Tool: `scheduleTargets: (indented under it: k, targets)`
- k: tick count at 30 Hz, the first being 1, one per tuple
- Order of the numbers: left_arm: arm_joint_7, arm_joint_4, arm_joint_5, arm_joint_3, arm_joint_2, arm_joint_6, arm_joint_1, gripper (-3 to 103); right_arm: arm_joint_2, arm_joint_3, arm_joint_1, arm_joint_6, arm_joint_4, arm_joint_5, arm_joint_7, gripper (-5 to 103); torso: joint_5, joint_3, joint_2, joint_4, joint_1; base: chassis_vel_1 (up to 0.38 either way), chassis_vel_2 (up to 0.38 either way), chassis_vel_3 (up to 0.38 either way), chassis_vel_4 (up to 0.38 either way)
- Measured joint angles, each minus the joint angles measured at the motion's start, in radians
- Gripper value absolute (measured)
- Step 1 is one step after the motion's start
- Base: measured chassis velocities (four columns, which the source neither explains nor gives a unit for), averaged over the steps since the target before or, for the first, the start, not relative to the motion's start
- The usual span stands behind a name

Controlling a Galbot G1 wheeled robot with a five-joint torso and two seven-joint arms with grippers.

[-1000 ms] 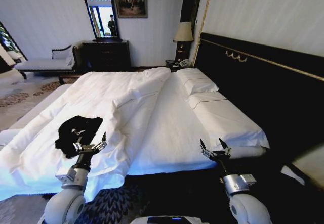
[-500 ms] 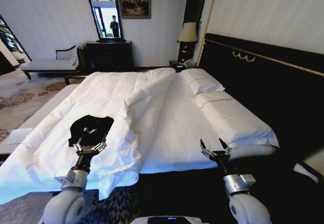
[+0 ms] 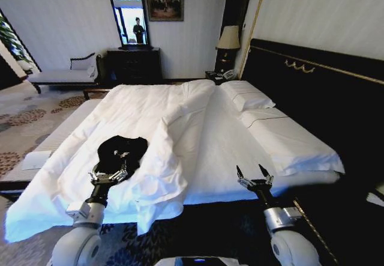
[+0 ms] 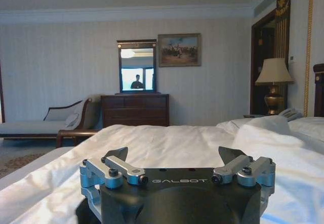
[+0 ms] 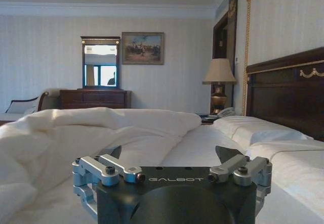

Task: Fold the clothes on the bed.

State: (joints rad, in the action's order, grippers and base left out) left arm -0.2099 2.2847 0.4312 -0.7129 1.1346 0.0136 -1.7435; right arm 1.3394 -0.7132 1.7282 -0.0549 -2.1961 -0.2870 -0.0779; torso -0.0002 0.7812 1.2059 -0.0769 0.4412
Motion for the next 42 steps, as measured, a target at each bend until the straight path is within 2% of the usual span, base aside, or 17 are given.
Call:
scheduleTargets:
  k: [21,24,27,28,32,33,37,38,40,42]
  targets:
    - [0.001,0.000,0.002,-0.007,0.003,-0.003,-0.011,100,0.004,0.027,0.001,0.000,-0.011,-0.014,-0.017,100,0.0002,0.000,0.000,-0.0002,0.000,0.159,0.170,-0.162,-0.173]
    - [0.001,0.000,0.002,-0.010,0.005,-0.003,-0.017,100,0.001,0.047,-0.003,0.016,-0.022,-0.049,-0.021,100,-0.0003,0.000,0.000,0.0000,0.000,0.061,0.105,-0.062,-0.082]
    - [0.001,0.003,0.002,-0.015,0.008,-0.005,-0.027,100,-0.011,0.076,-0.012,0.063,-0.041,-0.141,-0.009,100,0.0000,0.000,0.000,-0.0001,0.000,0.015,0.032,-0.011,-0.011]
    - [0.001,0.003,0.002,-0.015,0.008,-0.005,-0.027,100,-0.011,0.076,-0.012,0.063,-0.041,-0.141,-0.009,100,0.0000,0.000,0.000,-0.0001,0.000,0.000,0.000,0.000,0.000]
    - [0.006,0.006,0.000,-0.016,0.017,-0.008,-0.047,100,-0.059,0.135,-0.075,0.152,-0.049,-0.265,0.035,100,0.0007,0.000,0.000,-0.0004,0.000,0.000,0.000,0.000,0.000]
    - [0.006,0.006,0.000,-0.016,0.017,-0.008,-0.047,100,-0.059,0.135,-0.075,0.152,-0.049,-0.265,0.035,100,0.0007,0.000,0.000,-0.0004,0.000,0.000,0.000,0.000,0.000]
    - [0.007,0.009,-0.003,-0.018,0.020,-0.008,-0.059,100,-0.148,0.206,-0.183,0.213,-0.013,-0.373,0.072,100,0.0003,0.000,0.000,-0.0001,0.000,0.000,0.000,0.000,0.000]
    - [0.007,0.009,-0.003,-0.018,0.020,-0.008,-0.059,100,-0.148,0.206,-0.183,0.213,-0.013,-0.373,0.072,100,0.0003,0.000,0.000,-0.0001,0.000,0.000,0.000,0.000,0.000]
    - [0.007,0.010,-0.004,-0.019,0.022,-0.008,-0.064,100,-0.219,0.245,-0.247,0.235,0.012,-0.464,0.083,100,0.0000,0.000,0.000,0.0003,0.000,0.000,0.000,0.000,0.000]
    - [0.007,0.010,-0.005,-0.019,0.023,-0.008,-0.065,100,-0.236,0.254,-0.260,0.237,0.018,-0.483,0.084,100,0.0004,0.000,0.000,0.0002,0.000,0.000,0.000,0.000,0.000]
